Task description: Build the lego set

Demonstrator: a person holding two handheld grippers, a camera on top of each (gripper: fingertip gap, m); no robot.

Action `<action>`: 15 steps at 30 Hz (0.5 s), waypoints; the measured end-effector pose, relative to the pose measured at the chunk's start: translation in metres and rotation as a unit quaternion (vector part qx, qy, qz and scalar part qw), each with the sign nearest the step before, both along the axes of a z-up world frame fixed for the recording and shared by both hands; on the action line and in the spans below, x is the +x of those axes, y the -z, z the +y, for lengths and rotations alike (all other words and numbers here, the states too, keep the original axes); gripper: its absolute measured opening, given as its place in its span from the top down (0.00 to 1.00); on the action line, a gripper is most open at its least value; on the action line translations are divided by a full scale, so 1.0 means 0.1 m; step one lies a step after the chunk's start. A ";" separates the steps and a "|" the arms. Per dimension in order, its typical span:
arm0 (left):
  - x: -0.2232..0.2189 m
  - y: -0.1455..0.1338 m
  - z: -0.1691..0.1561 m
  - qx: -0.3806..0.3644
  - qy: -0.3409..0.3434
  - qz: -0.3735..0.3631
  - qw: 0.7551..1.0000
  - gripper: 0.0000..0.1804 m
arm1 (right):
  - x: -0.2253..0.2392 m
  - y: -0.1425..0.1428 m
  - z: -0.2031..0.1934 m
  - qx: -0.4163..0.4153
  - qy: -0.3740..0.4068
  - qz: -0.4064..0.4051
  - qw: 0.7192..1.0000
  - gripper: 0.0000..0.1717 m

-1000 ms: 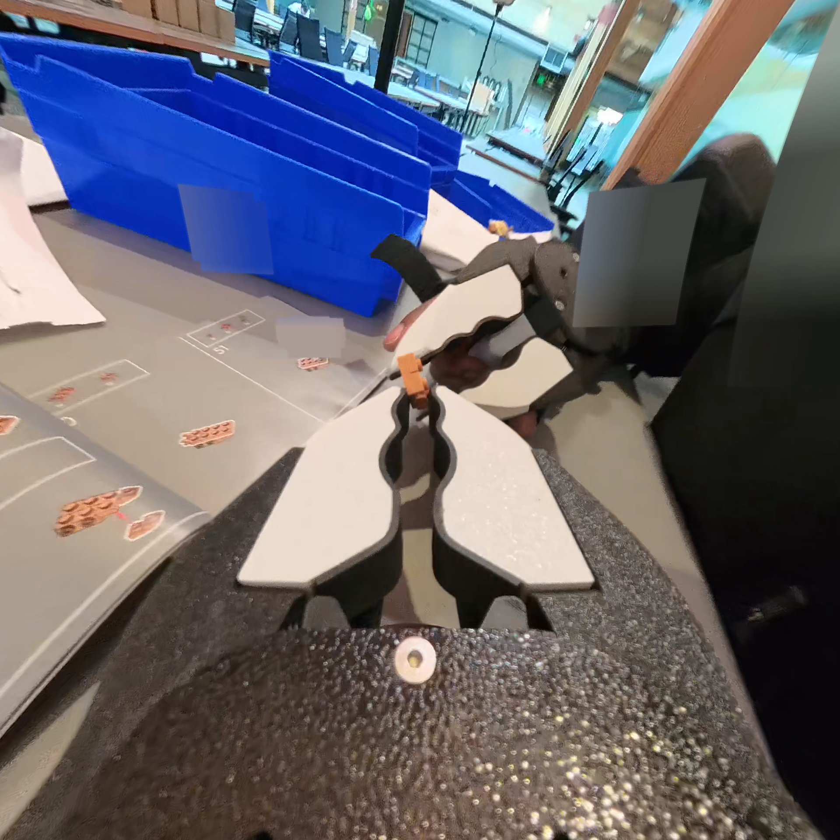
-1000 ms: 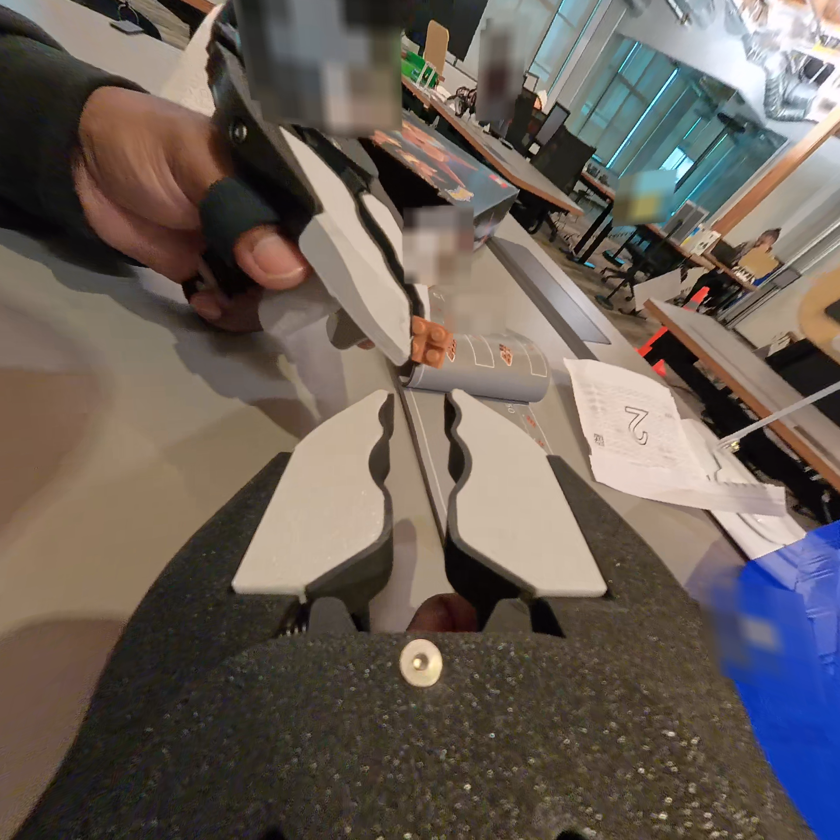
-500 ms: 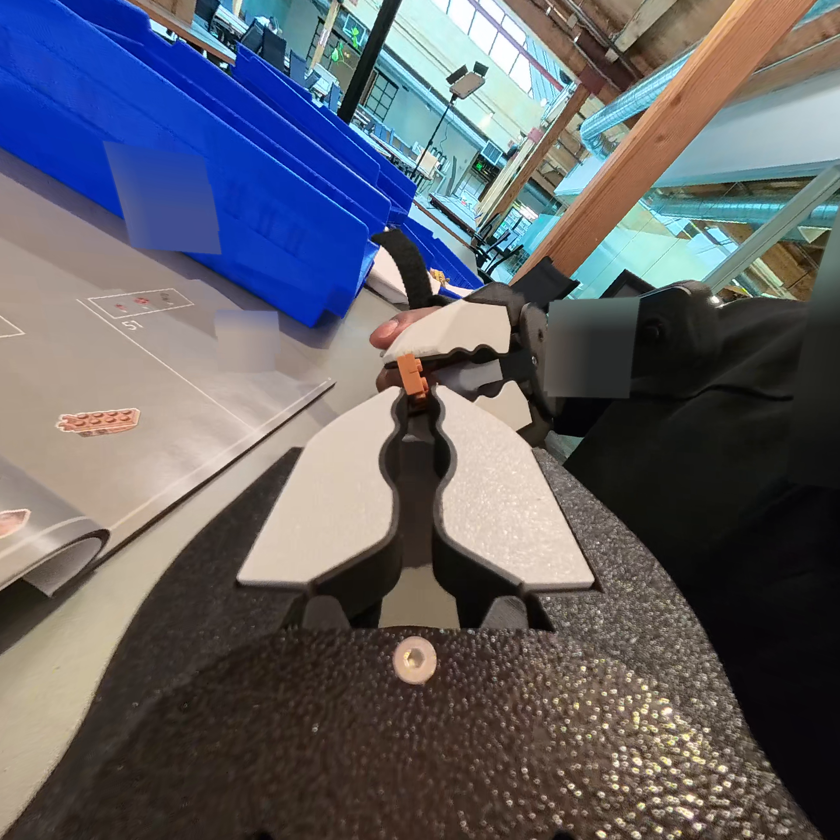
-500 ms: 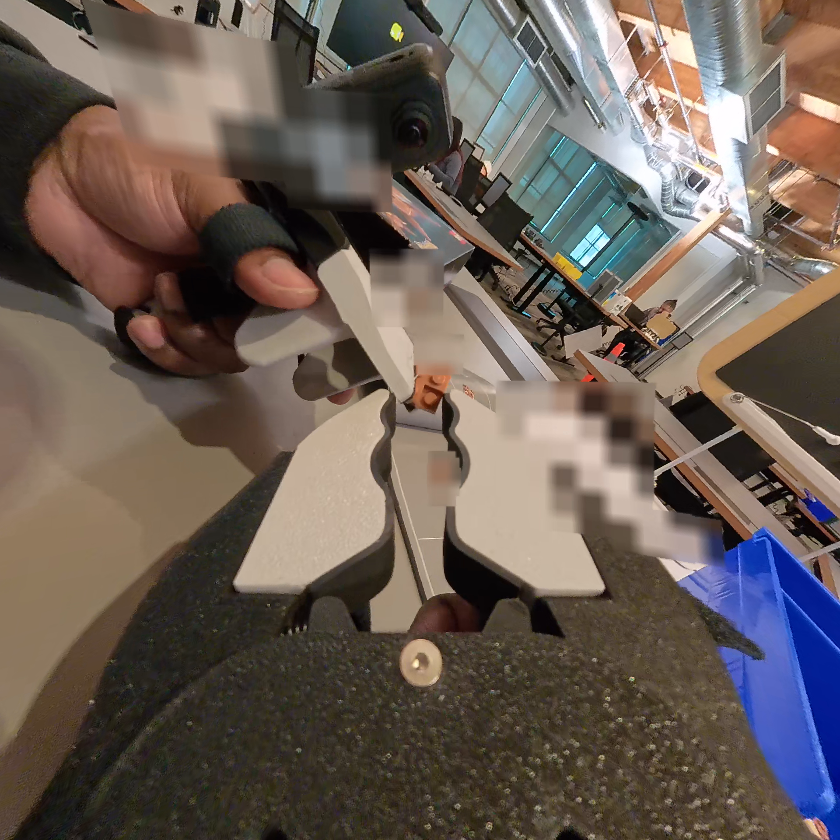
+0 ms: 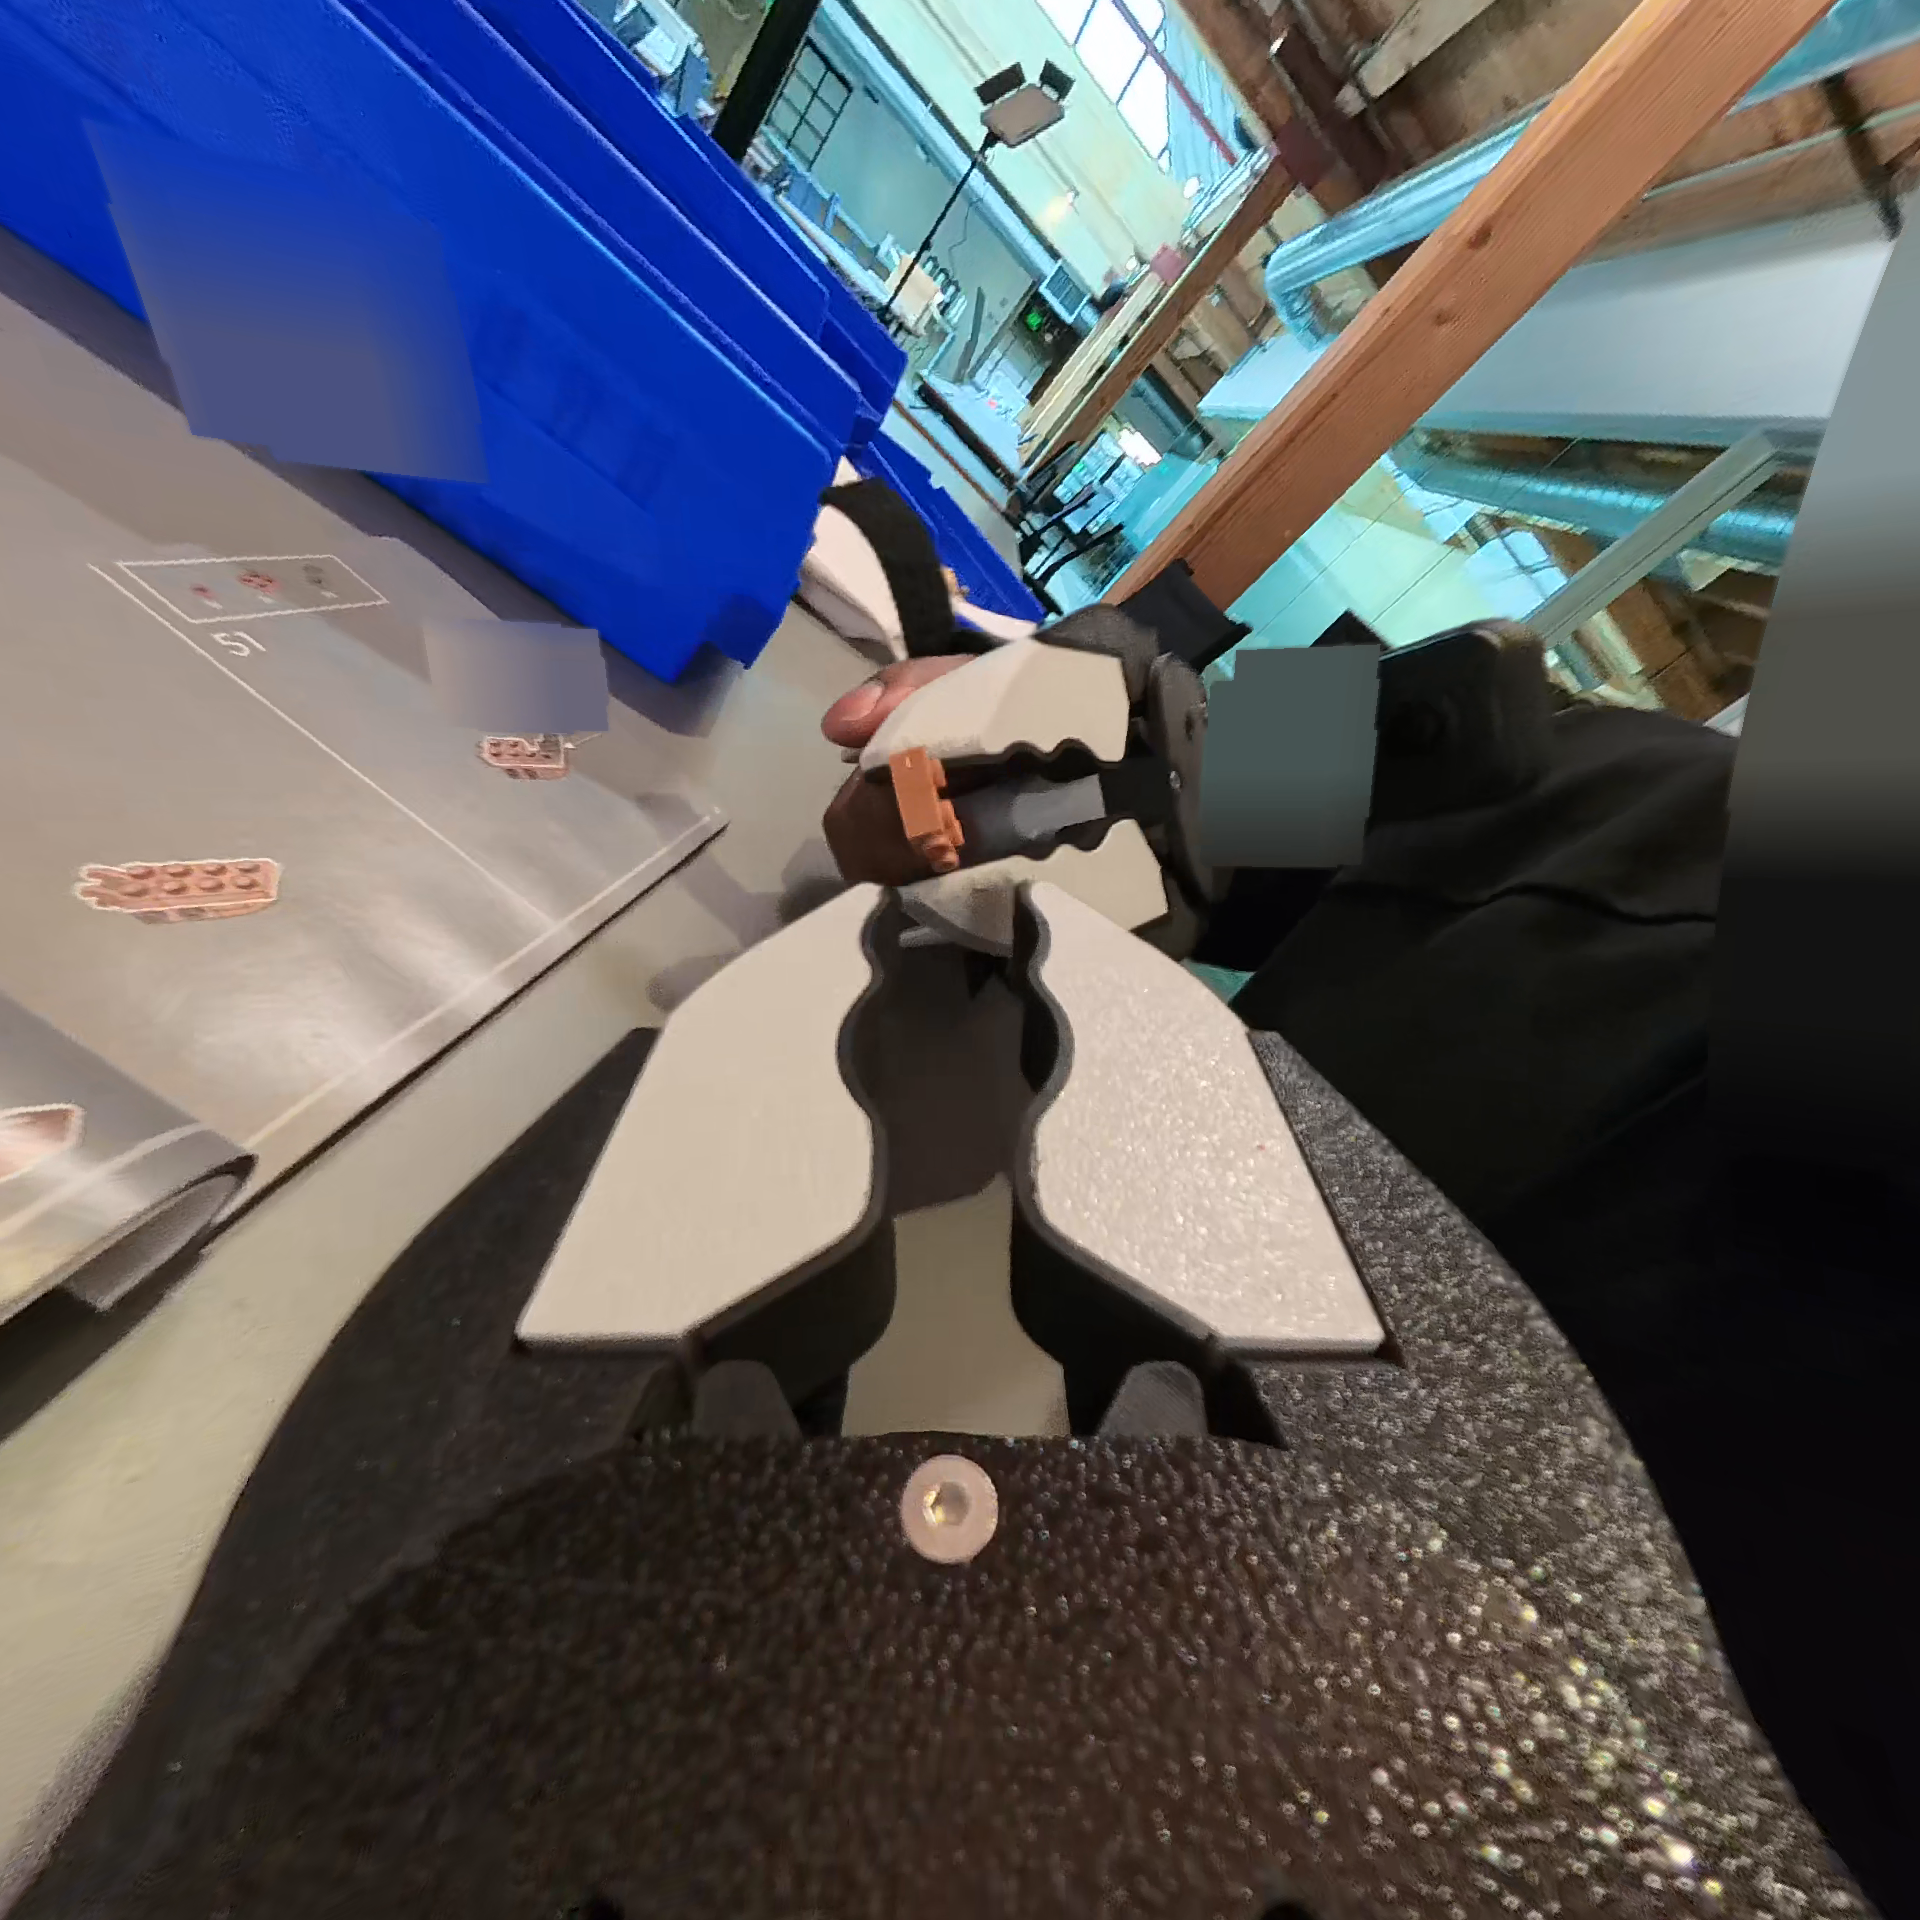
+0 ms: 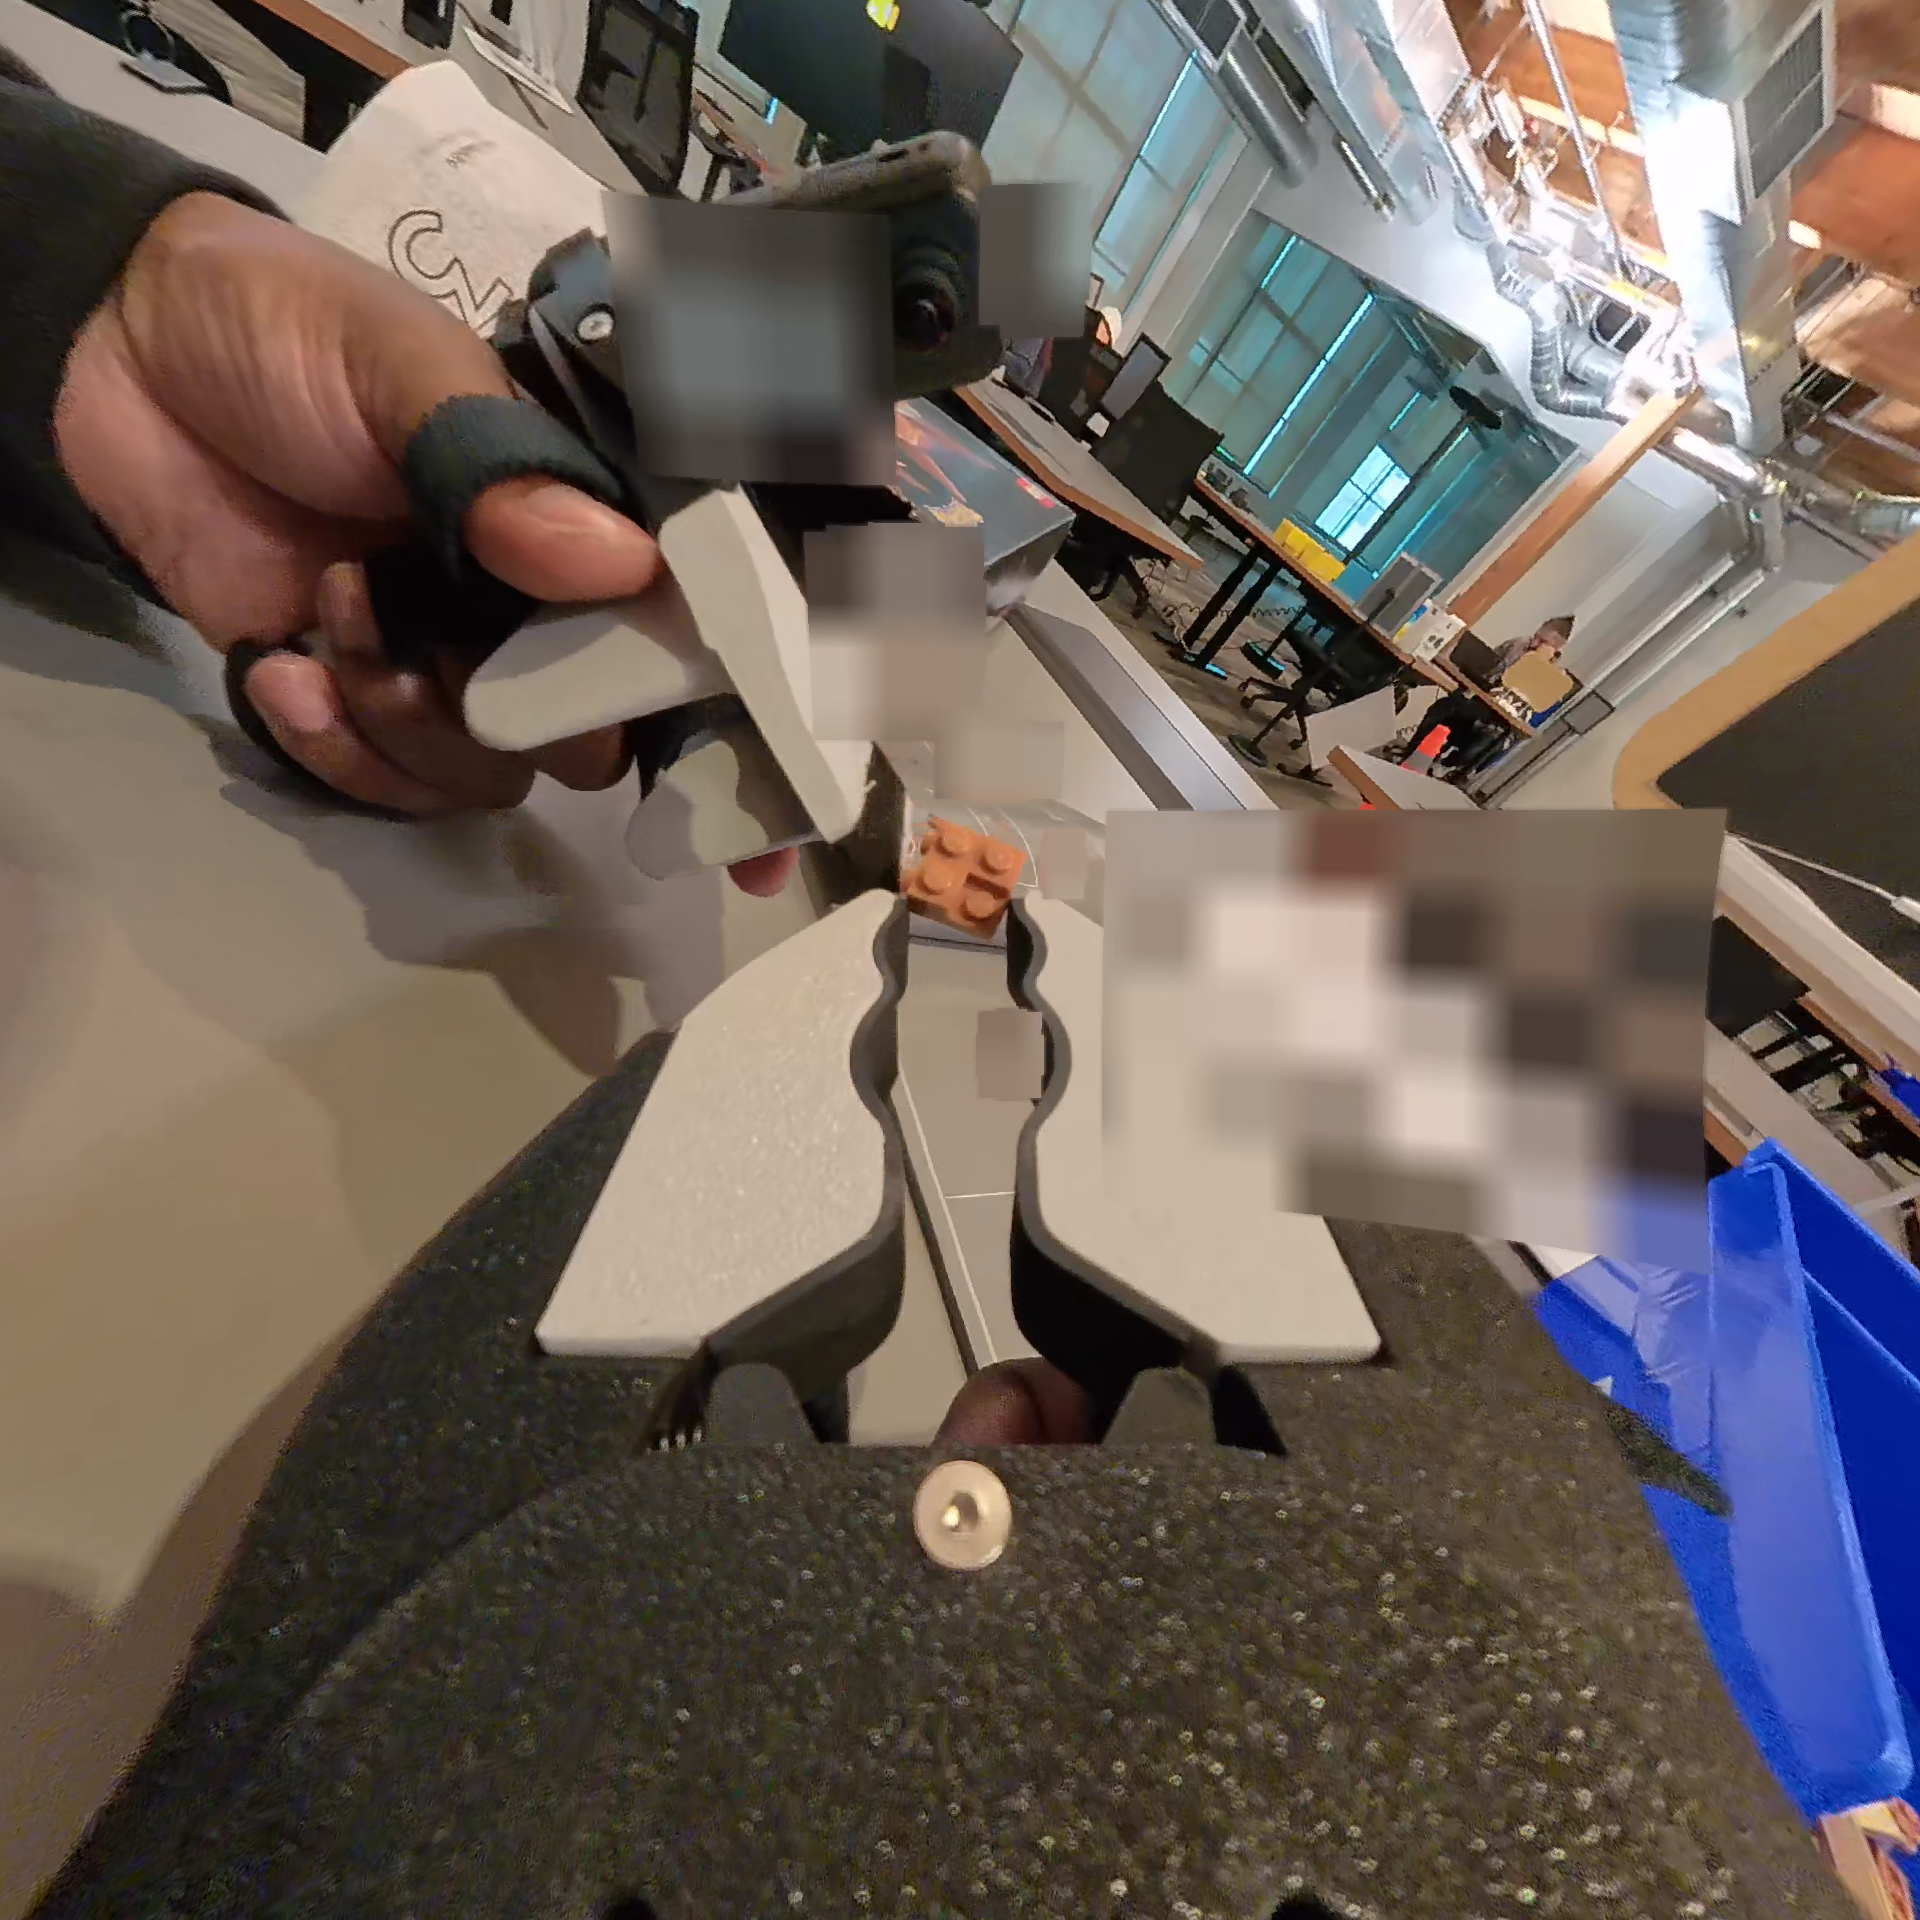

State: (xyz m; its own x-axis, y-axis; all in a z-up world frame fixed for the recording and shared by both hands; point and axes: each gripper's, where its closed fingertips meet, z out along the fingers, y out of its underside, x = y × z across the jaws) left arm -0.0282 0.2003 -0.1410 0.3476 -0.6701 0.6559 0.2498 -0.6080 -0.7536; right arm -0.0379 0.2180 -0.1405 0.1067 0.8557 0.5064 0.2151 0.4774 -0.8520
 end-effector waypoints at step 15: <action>0.03 -0.08 0.06 -0.010 -0.041 -0.054 0.998 0.92 | -0.01 -0.08 -0.06 0.041 0.020 0.022 0.999 0.90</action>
